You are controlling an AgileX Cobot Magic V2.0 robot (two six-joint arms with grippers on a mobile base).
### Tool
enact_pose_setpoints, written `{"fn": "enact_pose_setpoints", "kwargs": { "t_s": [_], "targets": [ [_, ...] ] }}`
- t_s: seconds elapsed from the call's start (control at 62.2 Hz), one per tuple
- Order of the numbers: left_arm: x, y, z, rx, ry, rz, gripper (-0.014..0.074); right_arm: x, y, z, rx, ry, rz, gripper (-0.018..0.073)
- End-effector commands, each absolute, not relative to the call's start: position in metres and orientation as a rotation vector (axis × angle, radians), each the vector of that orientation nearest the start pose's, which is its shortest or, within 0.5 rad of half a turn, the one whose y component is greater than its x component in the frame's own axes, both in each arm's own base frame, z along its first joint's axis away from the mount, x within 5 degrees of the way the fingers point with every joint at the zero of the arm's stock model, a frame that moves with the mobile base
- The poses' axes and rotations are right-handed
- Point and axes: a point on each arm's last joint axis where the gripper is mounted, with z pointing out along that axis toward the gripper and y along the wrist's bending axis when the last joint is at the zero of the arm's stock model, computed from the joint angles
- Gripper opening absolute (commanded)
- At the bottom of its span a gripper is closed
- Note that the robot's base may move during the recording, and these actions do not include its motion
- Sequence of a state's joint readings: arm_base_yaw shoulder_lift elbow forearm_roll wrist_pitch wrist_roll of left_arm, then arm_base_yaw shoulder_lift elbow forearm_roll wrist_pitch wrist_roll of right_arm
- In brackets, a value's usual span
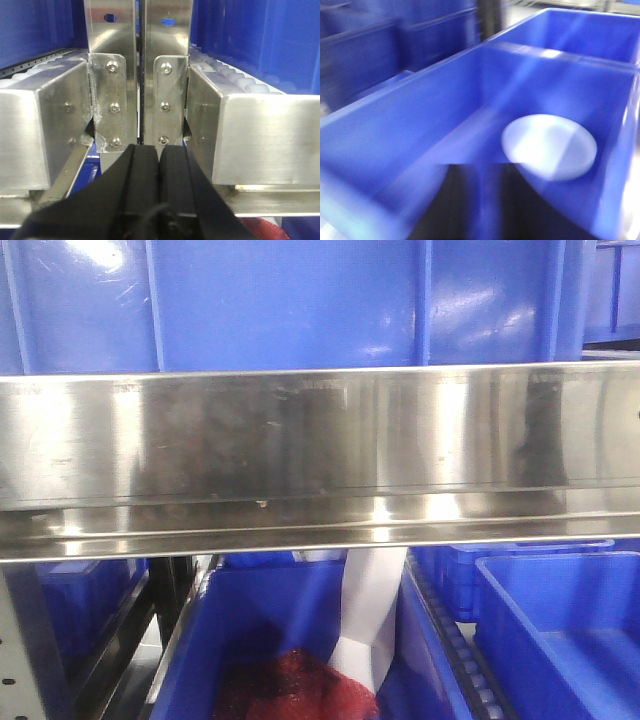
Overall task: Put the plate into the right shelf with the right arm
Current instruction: 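Withdraw the right gripper up out of the blue bin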
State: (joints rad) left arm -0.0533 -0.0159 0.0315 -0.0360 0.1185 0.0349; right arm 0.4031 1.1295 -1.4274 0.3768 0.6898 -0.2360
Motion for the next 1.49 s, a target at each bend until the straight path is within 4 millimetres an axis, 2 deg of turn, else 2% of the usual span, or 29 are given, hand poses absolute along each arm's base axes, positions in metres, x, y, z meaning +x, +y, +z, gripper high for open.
{"fn": "enact_pose_setpoints", "kwargs": {
  "t_s": [0.0, 0.273, 0.45, 0.964, 1.108, 1.285, 1.478],
  "targets": [
    [0.056, -0.003, 0.197, 0.034, 1.535, -0.051, -0.0047, 0.168, 0.093, 0.503, -0.451, 1.696, 0.543, 0.0071],
    [0.056, -0.003, 0.197, 0.034, 1.535, -0.051, -0.0047, 0.107, 0.065, 0.483, -0.404, 1.583, 0.538, 0.0071],
    [0.056, -0.003, 0.197, 0.034, 1.535, -0.051, -0.0047, 0.082, 0.054, 0.468, -0.391, 1.555, 0.544, 0.0071],
    [0.056, -0.003, 0.197, 0.034, 1.535, -0.051, -0.0047, 0.079, 0.053, 0.464, -0.391, 1.555, 0.542, 0.0071],
    [0.056, -0.003, 0.197, 0.034, 1.535, -0.051, -0.0047, 0.084, 0.047, 0.460, -0.350, 1.474, 0.466, 0.0071],
    [0.056, -0.003, 0.197, 0.034, 1.535, -0.051, -0.0047, 0.087, 0.032, 0.437, -0.211, 1.393, 0.337, 0.0071],
    [0.056, -0.003, 0.197, 0.034, 1.535, -0.051, -0.0047, 0.071, 0.012, 0.398, -0.076, 1.354, 0.180, 0.0071]
  ]
}}
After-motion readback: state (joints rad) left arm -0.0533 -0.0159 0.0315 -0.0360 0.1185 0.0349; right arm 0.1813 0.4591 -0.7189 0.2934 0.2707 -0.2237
